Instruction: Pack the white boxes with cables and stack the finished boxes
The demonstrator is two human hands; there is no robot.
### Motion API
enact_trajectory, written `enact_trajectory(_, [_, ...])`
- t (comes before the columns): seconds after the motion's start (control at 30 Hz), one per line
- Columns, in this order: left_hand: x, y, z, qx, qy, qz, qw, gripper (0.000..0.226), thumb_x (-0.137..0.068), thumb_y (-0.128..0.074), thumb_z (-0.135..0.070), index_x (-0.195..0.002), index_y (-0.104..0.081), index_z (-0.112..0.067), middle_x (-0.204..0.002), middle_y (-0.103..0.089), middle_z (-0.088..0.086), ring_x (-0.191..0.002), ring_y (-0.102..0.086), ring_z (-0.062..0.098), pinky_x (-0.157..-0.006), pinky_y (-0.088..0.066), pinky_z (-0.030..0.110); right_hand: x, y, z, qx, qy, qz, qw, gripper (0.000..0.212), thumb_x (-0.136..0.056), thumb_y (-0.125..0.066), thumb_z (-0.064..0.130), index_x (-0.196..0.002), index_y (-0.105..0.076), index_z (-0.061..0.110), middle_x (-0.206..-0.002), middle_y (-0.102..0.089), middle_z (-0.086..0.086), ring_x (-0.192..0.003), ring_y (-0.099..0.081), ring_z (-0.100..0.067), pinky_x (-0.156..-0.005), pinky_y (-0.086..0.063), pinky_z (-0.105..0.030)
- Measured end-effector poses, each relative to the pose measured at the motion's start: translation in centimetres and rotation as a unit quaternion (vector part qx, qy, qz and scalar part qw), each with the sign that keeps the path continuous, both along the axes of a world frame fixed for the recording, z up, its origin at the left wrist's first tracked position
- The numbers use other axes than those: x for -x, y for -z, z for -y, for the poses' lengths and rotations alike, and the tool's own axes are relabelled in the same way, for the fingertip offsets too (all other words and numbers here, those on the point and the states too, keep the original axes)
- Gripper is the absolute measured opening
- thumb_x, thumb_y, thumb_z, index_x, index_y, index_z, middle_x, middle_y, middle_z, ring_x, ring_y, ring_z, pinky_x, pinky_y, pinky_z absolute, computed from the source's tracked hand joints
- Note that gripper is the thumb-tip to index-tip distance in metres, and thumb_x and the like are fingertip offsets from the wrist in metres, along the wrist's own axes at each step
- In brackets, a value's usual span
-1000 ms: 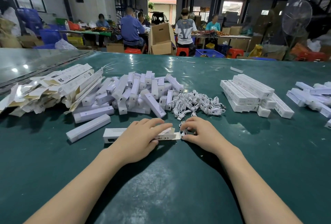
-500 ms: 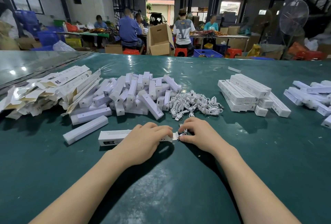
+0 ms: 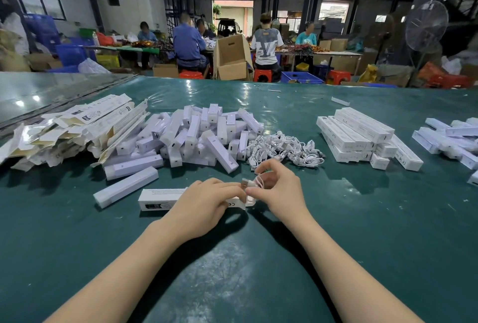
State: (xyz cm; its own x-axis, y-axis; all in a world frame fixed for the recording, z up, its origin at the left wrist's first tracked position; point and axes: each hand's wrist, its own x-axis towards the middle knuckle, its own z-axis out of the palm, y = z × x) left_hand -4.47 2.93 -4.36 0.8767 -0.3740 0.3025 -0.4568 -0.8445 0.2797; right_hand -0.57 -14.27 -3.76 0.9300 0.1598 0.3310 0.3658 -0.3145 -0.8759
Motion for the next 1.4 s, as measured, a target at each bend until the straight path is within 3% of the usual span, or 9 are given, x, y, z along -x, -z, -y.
enact_trajectory(0.23, [0.1,-0.1,0.2,0.001,-0.013,-0.005,1.0,0.041,-0.083,-0.047,0.0,-0.109,-0.06,-0.028,-0.127,-0.051,-0.026,-0.11,-0.05,0.015,-0.089,-0.039,0.038,-0.2,0.3,0.3,0.122,-0.024,0.02,0.992,0.034,-0.067,-0.076,0.008,-0.055,-0.048,0.024,-0.057,-0.057,0.003,-0.05,-0.045,-0.003,-0.053,-0.036,-0.014])
enact_trajectory(0.4, [0.2,-0.2,0.3,0.019,-0.009,0.0,1.0,0.042,-0.081,-0.049,0.002,-0.108,-0.063,-0.027,-0.125,-0.055,-0.022,-0.11,-0.053,0.017,-0.089,-0.041,0.04,-0.3,-0.1,0.5,0.199,-0.072,0.046,0.976,0.019,-0.069,-0.075,0.009,-0.066,-0.06,0.019,-0.057,-0.055,0.012,-0.051,-0.047,0.002,-0.056,-0.038,-0.012])
enact_trajectory(0.53, [0.1,-0.1,0.1,0.053,-0.008,0.014,0.998,0.041,-0.078,-0.054,0.004,-0.102,-0.067,-0.027,-0.124,-0.059,-0.016,-0.11,-0.056,0.017,-0.09,-0.043,0.037,-0.5,-0.2,0.1,0.254,-0.069,0.074,0.962,0.002,-0.075,-0.07,0.011,-0.077,-0.07,0.012,-0.068,-0.065,0.002,-0.066,-0.054,-0.012,-0.069,-0.043,-0.025])
enact_trajectory(0.63, [0.1,0.0,0.1,0.058,-0.01,0.02,0.998,0.039,-0.077,-0.056,0.005,-0.1,-0.067,-0.025,-0.122,-0.061,-0.014,-0.11,-0.057,0.017,-0.089,-0.045,0.038,-0.4,-0.2,0.2,0.262,-0.066,0.074,0.96,0.011,-0.08,-0.065,0.012,-0.085,-0.074,0.013,-0.082,-0.072,-0.003,-0.076,-0.061,-0.015,-0.075,-0.045,-0.025])
enact_trajectory(0.87, [0.0,-0.2,0.1,0.048,0.018,0.029,0.998,0.039,-0.074,-0.055,0.006,-0.099,-0.065,-0.022,-0.12,-0.06,-0.02,-0.104,-0.058,0.02,-0.085,-0.046,0.041,0.1,-0.2,-0.1,0.233,-0.121,0.08,0.961,0.018,-0.078,-0.061,0.001,-0.088,-0.072,0.012,-0.091,-0.064,-0.001,-0.075,-0.05,-0.009,-0.071,-0.035,-0.018])
enact_trajectory(1.0, [0.1,0.0,0.0,0.062,0.004,0.035,0.997,0.04,-0.075,-0.057,0.005,-0.102,-0.066,-0.024,-0.123,-0.059,-0.015,-0.106,-0.058,0.019,-0.086,-0.047,0.037,-0.3,0.2,-0.1,0.2,-0.059,0.039,0.977,0.015,-0.081,-0.066,0.009,-0.092,-0.074,0.016,-0.087,-0.048,0.0,-0.073,-0.047,-0.013,-0.071,-0.038,-0.021])
enact_trajectory(1.1, [0.1,0.1,-0.2,0.091,-0.028,0.019,0.995,0.055,-0.077,-0.061,-0.002,-0.119,-0.051,-0.036,-0.122,-0.055,-0.019,-0.106,-0.054,0.01,-0.087,-0.039,0.023,0.0,0.2,-0.5,0.147,-0.043,0.019,0.988,0.02,-0.075,-0.069,0.002,-0.091,-0.073,0.014,-0.069,-0.055,0.007,-0.065,-0.051,-0.011,-0.064,-0.039,-0.012])
enact_trajectory(1.2, [0.0,0.0,-0.4,0.096,-0.049,-0.02,0.994,0.061,-0.081,-0.061,-0.008,-0.127,-0.033,-0.037,-0.12,-0.06,-0.014,-0.108,-0.056,0.011,-0.091,-0.04,0.025,0.3,0.2,-1.1,0.088,-0.069,-0.02,0.994,0.033,-0.075,-0.06,-0.008,-0.089,-0.064,0.022,-0.076,-0.063,0.0,-0.073,-0.062,-0.018,-0.075,-0.049,-0.022])
enact_trajectory(1.4, [0.1,-0.1,-0.3,0.086,-0.032,0.005,0.996,0.042,-0.079,-0.063,-0.005,-0.114,-0.056,-0.026,-0.109,-0.063,-0.014,-0.101,-0.057,0.01,-0.087,-0.041,0.024,0.5,0.2,-0.9,-0.025,-0.091,-0.082,0.992,0.031,-0.083,-0.05,-0.01,-0.08,-0.049,0.021,-0.078,-0.06,-0.004,-0.05,-0.057,-0.002,-0.053,-0.045,-0.013])
